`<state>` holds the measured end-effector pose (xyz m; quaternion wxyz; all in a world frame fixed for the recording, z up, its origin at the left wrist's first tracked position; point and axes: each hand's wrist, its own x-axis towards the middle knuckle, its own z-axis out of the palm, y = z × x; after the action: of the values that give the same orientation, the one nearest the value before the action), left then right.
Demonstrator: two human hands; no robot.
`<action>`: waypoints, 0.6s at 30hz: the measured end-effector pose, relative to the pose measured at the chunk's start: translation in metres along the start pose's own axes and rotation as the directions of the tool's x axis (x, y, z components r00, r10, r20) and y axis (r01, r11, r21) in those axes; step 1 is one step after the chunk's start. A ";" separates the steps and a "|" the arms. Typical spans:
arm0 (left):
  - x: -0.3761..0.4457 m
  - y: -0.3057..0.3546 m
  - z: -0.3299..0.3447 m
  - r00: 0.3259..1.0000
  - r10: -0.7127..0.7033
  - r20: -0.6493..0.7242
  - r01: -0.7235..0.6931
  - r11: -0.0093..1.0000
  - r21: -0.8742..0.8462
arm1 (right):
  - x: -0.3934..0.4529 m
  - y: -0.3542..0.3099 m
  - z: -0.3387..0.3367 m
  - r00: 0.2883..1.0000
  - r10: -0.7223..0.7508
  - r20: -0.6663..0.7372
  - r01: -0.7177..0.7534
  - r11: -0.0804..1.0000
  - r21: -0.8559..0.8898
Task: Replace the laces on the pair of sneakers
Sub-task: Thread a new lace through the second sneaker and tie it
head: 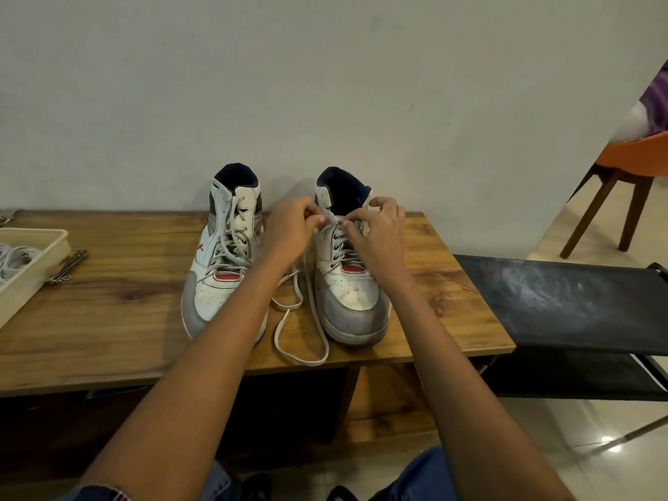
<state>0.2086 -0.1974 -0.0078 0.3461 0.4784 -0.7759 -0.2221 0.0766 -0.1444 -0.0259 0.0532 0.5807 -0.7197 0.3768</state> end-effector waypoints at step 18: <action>-0.011 0.011 0.003 0.950 0.193 -0.245 -0.091 0.922 0.377 | 0.003 0.011 -0.003 0.990 0.086 0.113 -0.119 0.936 0.332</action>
<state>0.2038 -0.1825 -0.0061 0.3728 0.5020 -0.7802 0.0194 0.0648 -0.1444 -0.0275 -0.1017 0.5605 -0.6752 0.4686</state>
